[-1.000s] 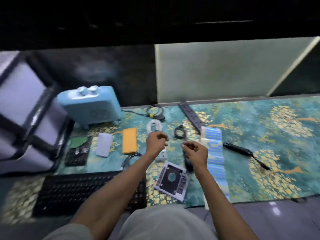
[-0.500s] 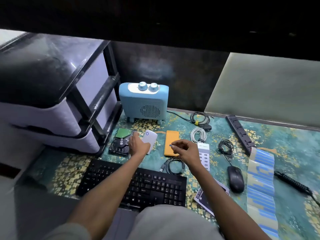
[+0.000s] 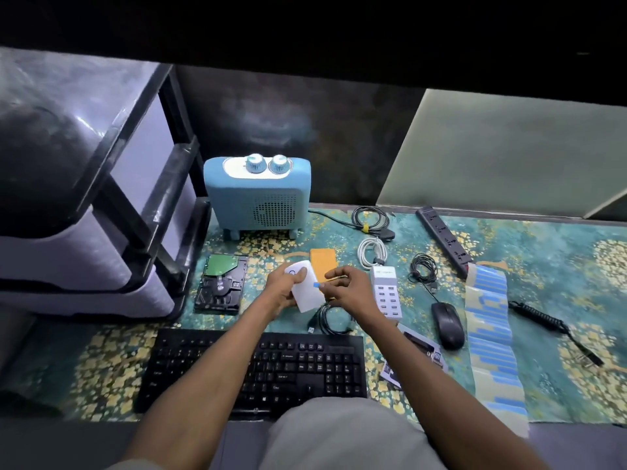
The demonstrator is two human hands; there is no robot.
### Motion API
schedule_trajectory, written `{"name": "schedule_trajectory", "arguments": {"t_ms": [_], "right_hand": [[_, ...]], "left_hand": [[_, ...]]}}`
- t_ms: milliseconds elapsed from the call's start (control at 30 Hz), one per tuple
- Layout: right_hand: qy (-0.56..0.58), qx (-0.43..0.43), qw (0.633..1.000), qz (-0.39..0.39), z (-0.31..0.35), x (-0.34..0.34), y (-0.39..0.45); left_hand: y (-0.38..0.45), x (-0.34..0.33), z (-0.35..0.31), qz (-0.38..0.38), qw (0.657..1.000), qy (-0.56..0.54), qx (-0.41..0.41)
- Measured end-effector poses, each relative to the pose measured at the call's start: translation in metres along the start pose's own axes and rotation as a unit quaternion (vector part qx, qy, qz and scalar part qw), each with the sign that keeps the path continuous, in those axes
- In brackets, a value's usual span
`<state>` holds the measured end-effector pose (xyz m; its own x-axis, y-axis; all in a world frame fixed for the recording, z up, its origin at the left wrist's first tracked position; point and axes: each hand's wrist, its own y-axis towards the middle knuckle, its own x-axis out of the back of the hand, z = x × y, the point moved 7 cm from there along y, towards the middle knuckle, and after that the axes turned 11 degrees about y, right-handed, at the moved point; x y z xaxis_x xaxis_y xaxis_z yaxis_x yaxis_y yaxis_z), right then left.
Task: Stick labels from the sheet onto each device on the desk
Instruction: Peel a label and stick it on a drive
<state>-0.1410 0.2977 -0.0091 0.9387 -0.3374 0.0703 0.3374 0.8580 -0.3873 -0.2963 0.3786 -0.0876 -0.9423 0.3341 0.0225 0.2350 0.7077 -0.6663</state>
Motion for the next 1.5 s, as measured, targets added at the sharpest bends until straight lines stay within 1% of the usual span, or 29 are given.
{"name": "schedule_trajectory", "arguments": {"t_ms": [67, 133, 267, 400, 533, 633, 767, 833, 967, 1100, 1200, 1367, 1500], "right_hand": [[-0.032, 0.004, 0.999, 0.012, -0.001, -0.011, 0.003], [-0.063, 0.007, 0.998, 0.015, -0.004, -0.020, 0.003], [-0.103, 0.021, 0.994, -0.005, -0.007, -0.024, -0.001], [-0.110, 0.049, 0.992, -0.026, -0.003, -0.029, -0.005], [-0.142, 0.066, 0.987, -0.038, 0.005, -0.039, -0.006], [-0.176, 0.074, 0.981, -0.036, 0.010, -0.048, -0.006], [-0.209, 0.076, 0.974, -0.042, 0.005, -0.044, -0.004], [-0.220, 0.068, 0.972, -0.038, 0.001, -0.042, -0.004], [-0.215, 0.054, 0.974, -0.035, -0.009, -0.036, -0.006], [-0.189, 0.034, 0.981, -0.008, -0.016, -0.040, -0.012], [-0.143, 0.013, 0.990, 0.000, -0.018, -0.041, -0.017], [-0.114, 0.000, 0.993, 0.010, -0.027, -0.045, -0.018], [-0.094, 0.007, 0.995, 0.024, -0.026, -0.049, -0.018]], "left_hand": [[-0.005, -0.003, 0.003, 0.025, 0.999, -0.021, 0.011], [-0.008, -0.001, 0.003, 0.033, 0.999, -0.021, 0.015], [-0.007, 0.004, -0.002, 0.025, 0.998, 0.046, -0.018], [-0.011, 0.008, -0.009, 0.025, 0.997, 0.065, -0.033], [-0.016, 0.014, -0.017, 0.034, 0.996, 0.064, -0.049], [-0.020, 0.023, -0.017, 0.031, 0.998, 0.046, -0.044], [-0.025, 0.033, -0.015, 0.021, 0.999, 0.031, -0.039], [-0.028, 0.039, -0.015, 0.002, 0.997, 0.049, -0.055], [-0.025, 0.056, -0.015, -0.073, 0.988, 0.098, -0.089], [-0.022, 0.064, -0.010, -0.101, 0.979, 0.150, -0.091], [-0.023, 0.064, -0.006, -0.113, 0.974, 0.176, -0.087], [-0.031, 0.078, -0.011, -0.168, 0.948, 0.245, -0.115], [-0.037, 0.088, -0.006, -0.215, 0.938, 0.255, -0.090]]}}
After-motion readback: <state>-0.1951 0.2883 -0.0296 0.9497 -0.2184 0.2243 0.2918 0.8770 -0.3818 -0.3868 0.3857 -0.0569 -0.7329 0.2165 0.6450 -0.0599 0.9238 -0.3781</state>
